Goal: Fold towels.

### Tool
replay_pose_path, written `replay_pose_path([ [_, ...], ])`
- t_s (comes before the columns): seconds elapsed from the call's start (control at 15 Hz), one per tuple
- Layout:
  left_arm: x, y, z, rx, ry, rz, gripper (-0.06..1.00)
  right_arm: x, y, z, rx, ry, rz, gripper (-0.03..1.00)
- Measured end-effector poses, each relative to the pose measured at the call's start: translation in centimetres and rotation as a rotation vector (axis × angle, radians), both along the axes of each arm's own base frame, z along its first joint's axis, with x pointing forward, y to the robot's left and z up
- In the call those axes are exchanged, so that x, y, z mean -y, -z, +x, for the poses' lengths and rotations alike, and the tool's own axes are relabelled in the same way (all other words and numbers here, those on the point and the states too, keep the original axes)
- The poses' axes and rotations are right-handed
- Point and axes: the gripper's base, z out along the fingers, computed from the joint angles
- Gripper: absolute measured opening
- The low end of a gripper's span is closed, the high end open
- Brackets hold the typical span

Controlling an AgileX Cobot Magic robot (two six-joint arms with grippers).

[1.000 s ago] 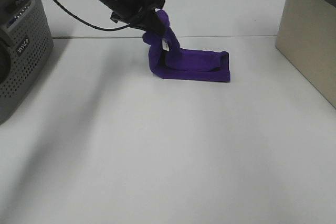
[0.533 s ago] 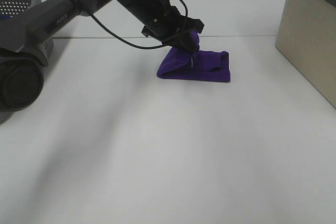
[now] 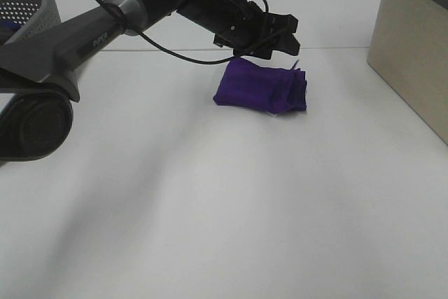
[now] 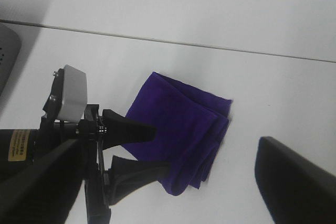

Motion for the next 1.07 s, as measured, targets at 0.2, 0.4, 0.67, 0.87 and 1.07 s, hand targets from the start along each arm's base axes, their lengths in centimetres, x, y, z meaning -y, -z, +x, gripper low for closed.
replay_pose_path([
  [0.2,0.5,-0.2,-0.3,0.028,0.044,-0.016,0.69,-0.1,0.0,0.0,-0.002,-0.004,0.017,0.85],
  [0.4,-1.1,-0.7,0.0,0.029,0.062,0.063,0.70,-0.1,0.0,0.0,-0.002,-0.004,0.016,0.85],
  [0.67,-7.3,-5.4,0.8,0.013,-0.025,0.342,0.70,0.2,0.1,0.0,0.001,0.009,-0.027,0.85],
  [0.87,-13.1,-13.5,0.9,0.136,-0.258,0.442,0.70,1.7,-1.8,-1.1,0.045,0.106,-0.148,0.85],
  [1.07,-21.1,-18.5,0.6,0.166,-0.467,0.506,0.70,6.1,-3.5,-4.4,0.031,0.253,-0.206,0.85],
])
